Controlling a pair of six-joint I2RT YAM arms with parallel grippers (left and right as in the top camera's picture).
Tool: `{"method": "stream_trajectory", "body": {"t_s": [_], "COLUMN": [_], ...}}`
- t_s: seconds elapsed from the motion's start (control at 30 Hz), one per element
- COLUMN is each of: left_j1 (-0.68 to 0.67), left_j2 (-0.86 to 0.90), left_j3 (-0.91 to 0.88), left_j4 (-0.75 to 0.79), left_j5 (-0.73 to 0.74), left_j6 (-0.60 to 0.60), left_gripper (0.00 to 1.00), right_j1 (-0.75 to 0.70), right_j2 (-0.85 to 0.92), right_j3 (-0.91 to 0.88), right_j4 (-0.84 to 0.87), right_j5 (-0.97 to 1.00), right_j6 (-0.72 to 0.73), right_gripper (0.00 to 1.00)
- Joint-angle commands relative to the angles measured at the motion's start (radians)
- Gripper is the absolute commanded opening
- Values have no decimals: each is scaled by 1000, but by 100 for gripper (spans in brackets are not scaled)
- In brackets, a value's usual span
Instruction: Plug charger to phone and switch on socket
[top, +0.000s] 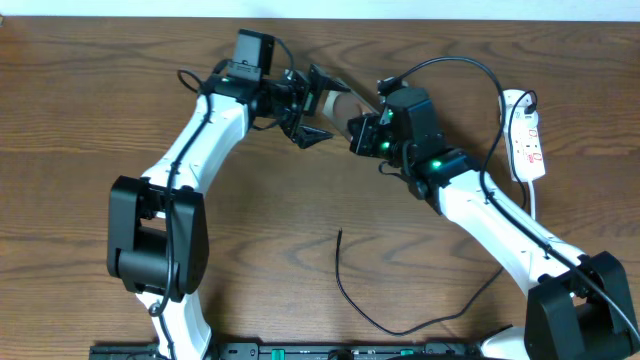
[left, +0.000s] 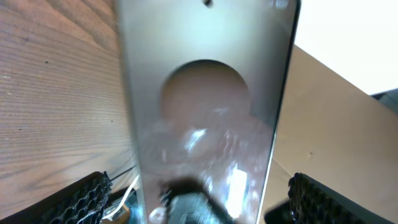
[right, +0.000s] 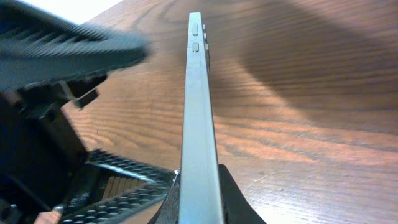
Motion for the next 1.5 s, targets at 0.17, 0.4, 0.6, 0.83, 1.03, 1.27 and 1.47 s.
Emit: {"method": "stream_trajectory", "body": {"t_s": [0.17, 0.4, 0.6, 0.83, 1.03, 1.27, 1.47], "left_j1": [54, 101, 149, 167, 147, 126, 105], "left_j2": [-10, -10, -10, -10, -10, -10, -10], "left_j3": [24, 24, 24, 24, 24, 24, 24], "left_j4": [8, 174, 322, 336, 427, 502, 508], "left_j5": [167, 239, 227, 79, 0, -13, -31], "left_j6": [99, 101, 97, 94, 57, -60, -101], "left_gripper": [93, 93, 93, 93, 93, 93, 93], "right_j1": [-74, -82, -82, -76, -42, 2, 24], "right_j2": [-4, -4, -4, -4, -4, -4, -4], "right_j3": [19, 19, 19, 19, 19, 19, 19], "right_j4": [76, 117, 229, 302, 386, 462, 506], "right_j5": [-37, -92, -140, -144, -107, -76, -53], "right_j6": [270, 646, 821, 947, 1029, 1096, 1155], "right_gripper": [1, 1, 1, 1, 1, 1, 1]}}
